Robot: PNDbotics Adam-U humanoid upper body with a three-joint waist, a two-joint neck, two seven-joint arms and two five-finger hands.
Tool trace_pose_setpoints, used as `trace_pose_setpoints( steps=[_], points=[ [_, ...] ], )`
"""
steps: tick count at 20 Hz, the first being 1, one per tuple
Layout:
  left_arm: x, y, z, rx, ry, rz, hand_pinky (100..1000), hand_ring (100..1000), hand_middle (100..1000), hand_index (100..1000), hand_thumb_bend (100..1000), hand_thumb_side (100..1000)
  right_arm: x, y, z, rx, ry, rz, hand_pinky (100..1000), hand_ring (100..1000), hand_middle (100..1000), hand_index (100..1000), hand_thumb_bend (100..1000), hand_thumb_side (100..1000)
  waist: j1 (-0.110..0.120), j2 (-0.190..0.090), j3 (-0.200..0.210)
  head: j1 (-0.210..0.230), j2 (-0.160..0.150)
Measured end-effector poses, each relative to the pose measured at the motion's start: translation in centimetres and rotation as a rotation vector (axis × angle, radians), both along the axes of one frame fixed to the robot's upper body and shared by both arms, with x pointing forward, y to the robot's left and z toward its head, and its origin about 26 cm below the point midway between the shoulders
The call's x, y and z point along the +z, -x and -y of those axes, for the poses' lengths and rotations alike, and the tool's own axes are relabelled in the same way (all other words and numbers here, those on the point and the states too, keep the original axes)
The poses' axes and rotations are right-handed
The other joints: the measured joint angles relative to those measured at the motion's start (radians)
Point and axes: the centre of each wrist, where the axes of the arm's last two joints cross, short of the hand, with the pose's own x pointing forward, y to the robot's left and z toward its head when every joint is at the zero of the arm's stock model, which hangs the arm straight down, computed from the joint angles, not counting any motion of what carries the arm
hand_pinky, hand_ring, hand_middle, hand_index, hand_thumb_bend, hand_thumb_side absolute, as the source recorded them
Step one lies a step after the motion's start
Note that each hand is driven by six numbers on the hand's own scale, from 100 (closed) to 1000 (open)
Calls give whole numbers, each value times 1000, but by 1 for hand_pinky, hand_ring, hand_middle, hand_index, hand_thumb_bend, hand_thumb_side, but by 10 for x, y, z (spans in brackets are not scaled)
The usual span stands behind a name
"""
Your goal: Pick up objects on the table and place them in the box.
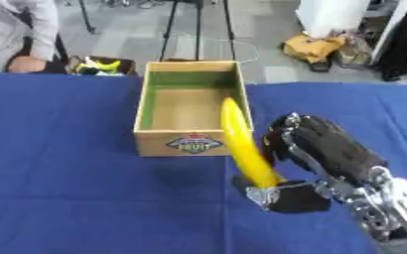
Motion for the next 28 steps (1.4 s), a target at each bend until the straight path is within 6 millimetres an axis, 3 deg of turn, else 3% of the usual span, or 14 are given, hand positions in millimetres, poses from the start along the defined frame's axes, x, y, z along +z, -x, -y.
trace_pose_setpoints(
  steps=[13, 28],
  points=[
    [-1, 1, 0, 2, 0, -4, 181, 325, 364, 476, 100, 1000, 20, -2, 1, -4, -37, 59, 232, 402, 299, 403, 313, 631, 0, 0, 8, 0, -11],
    [-1, 1, 0, -1, -7, -2, 181, 325, 364, 475, 100, 1000, 44, -26, 5, -56, -53, 98, 232, 398, 293, 398, 294, 631, -7, 19, 32, 0, -28]
  ],
)
